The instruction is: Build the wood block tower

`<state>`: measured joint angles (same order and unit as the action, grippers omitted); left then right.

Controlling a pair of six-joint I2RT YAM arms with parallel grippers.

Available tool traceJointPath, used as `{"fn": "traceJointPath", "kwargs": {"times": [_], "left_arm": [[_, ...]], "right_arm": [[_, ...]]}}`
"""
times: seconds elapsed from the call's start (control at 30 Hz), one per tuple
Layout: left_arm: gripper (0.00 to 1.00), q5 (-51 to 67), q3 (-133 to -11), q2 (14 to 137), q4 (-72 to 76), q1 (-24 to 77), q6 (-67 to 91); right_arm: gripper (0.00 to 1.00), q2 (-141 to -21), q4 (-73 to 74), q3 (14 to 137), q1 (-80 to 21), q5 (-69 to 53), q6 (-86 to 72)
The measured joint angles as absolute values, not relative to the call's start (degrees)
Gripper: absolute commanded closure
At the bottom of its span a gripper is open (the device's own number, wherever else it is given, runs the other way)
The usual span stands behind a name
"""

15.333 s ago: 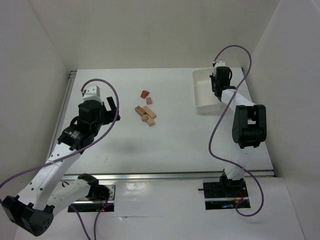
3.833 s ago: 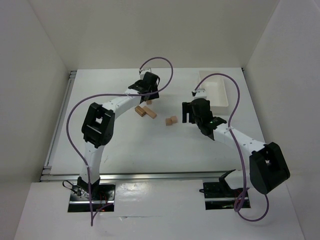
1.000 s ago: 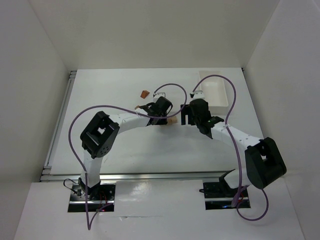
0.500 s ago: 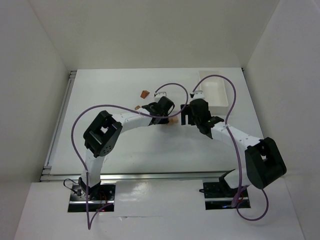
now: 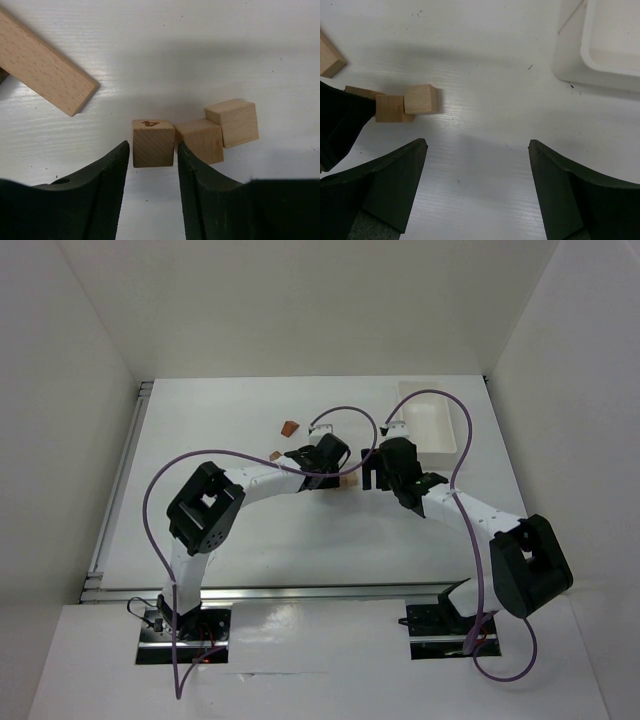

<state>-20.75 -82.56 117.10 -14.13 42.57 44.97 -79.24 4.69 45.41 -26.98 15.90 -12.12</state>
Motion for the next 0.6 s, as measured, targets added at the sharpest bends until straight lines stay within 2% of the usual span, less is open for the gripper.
{"fn": "traceJointPath", "kwargs": {"times": [0.1,0.13,0.3,0.4,0.43,0.47,0.53,0.57,0.6], "left_arm": [[0.44,-20.7,-82.5,116.8,-14.2,42.6,45.0],[0.40,-20.7,-82.5,116.6,-14.2,42.6,45.0],[0.40,-20.8,-82.1,114.9,-14.2,42.7,45.2],[0.50,-20.7,-81.5,112.6,-14.3,43.0,45.3],[0.56,-20.8,-81.2,112.0,-14.3,43.1,45.3],[0.67,-20.9,-80.8,111.2,-14.5,43.1,45.3],[0.77,-21.5,-79.6,109.4,-14.5,43.1,45.4],[0.81,-21.9,-78.9,108.4,-14.7,43.2,45.3],[0.91,-22.3,-78.4,107.4,-14.9,43.2,45.3]], "right_arm": [[0.09,-79.2,4.7,45.4,-27.0,15.9,-12.1],[0.09,-79.2,4.7,45.4,-27.0,15.9,-12.1],[0.09,-79.2,4.7,45.4,-27.0,15.9,-12.1],[0.09,-79.3,4.7,45.4,-27.0,15.9,-12.1],[0.11,-79.4,4.7,45.4,-27.0,15.9,-12.1],[0.13,-79.5,4.6,45.4,-27.0,15.8,-12.1],[0.13,-80.1,4.4,45.4,-27.0,15.4,-11.8],[0.16,-80.5,4.3,45.4,-27.0,14.8,-11.3],[0.23,-80.9,4.0,45.4,-27.0,13.8,-10.5]]}}
